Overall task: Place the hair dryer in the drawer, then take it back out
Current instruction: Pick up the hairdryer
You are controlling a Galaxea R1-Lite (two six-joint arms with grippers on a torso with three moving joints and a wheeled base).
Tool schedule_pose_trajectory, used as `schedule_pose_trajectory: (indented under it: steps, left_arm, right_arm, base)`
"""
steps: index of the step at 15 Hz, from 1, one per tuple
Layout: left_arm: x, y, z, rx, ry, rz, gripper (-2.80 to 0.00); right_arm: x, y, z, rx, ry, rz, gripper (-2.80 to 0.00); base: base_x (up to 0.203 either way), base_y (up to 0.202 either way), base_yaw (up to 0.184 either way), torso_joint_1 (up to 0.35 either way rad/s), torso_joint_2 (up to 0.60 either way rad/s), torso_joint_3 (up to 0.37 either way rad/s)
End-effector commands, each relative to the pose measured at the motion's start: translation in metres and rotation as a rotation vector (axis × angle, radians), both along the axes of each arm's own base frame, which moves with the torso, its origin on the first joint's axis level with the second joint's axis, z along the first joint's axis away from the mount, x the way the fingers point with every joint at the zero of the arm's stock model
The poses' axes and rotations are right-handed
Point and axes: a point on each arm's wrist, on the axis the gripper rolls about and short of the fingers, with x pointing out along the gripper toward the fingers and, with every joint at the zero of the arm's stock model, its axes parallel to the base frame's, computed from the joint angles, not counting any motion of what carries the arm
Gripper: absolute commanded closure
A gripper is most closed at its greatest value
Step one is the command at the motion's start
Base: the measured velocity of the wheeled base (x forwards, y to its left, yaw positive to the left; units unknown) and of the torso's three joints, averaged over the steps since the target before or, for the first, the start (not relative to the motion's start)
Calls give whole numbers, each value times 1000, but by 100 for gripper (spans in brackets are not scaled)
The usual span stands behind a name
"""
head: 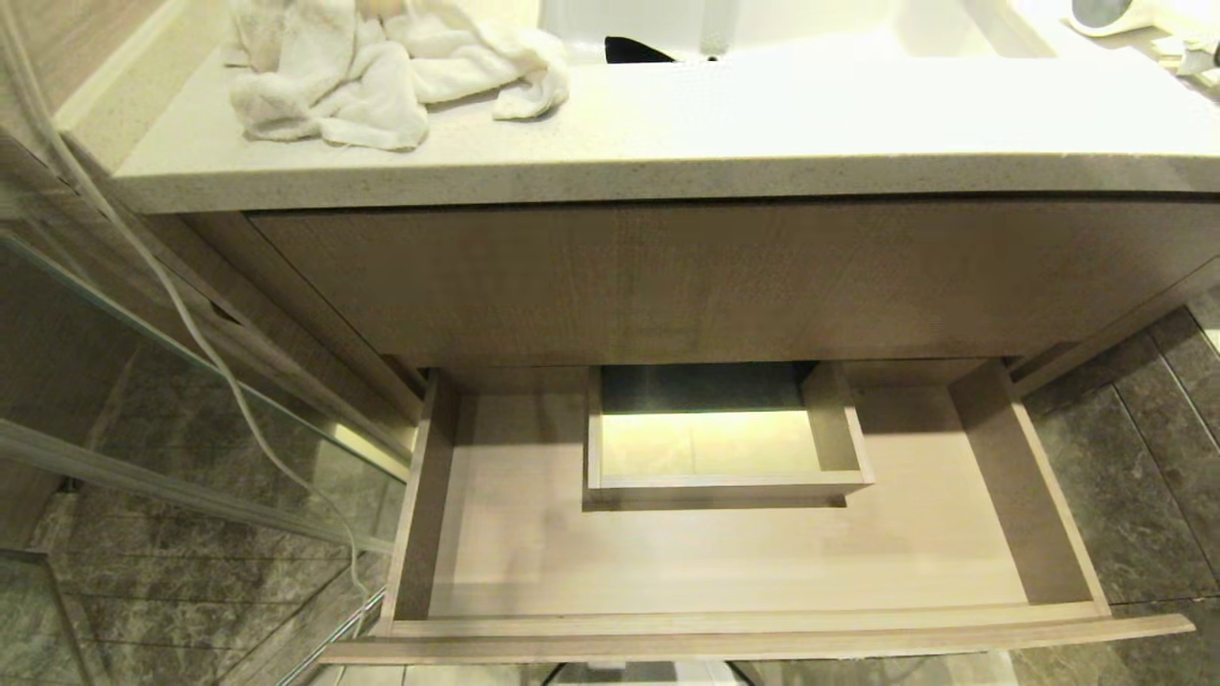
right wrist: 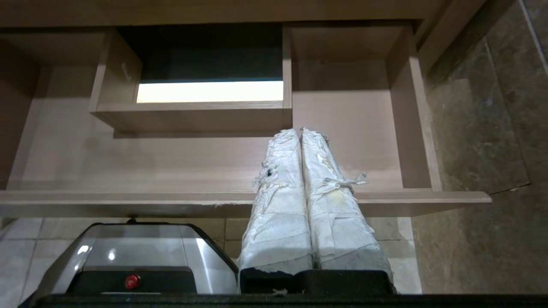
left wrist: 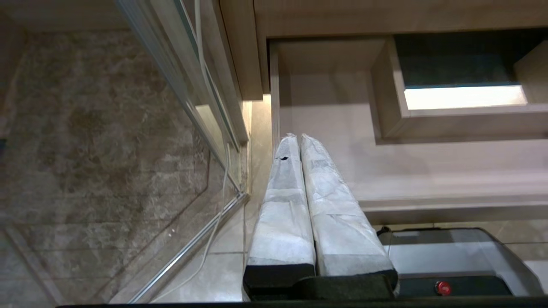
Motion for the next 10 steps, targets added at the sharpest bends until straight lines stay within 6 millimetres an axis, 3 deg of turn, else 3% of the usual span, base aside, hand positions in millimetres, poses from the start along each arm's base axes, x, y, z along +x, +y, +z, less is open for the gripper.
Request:
schedule_pose_trajectory:
  steps: [1, 10]
  left_arm:
    - [0, 0, 0, -1, 1, 0, 0]
    - [0, 0, 0, -1, 1, 0, 0]
  right_arm:
    - [0, 0, 0, 0, 0, 1, 0]
    - [0, 0, 0, 0, 0, 1, 0]
  base:
    - [0, 0, 0, 313, -535, -242]
    - [0, 0, 0, 310, -571, -270]
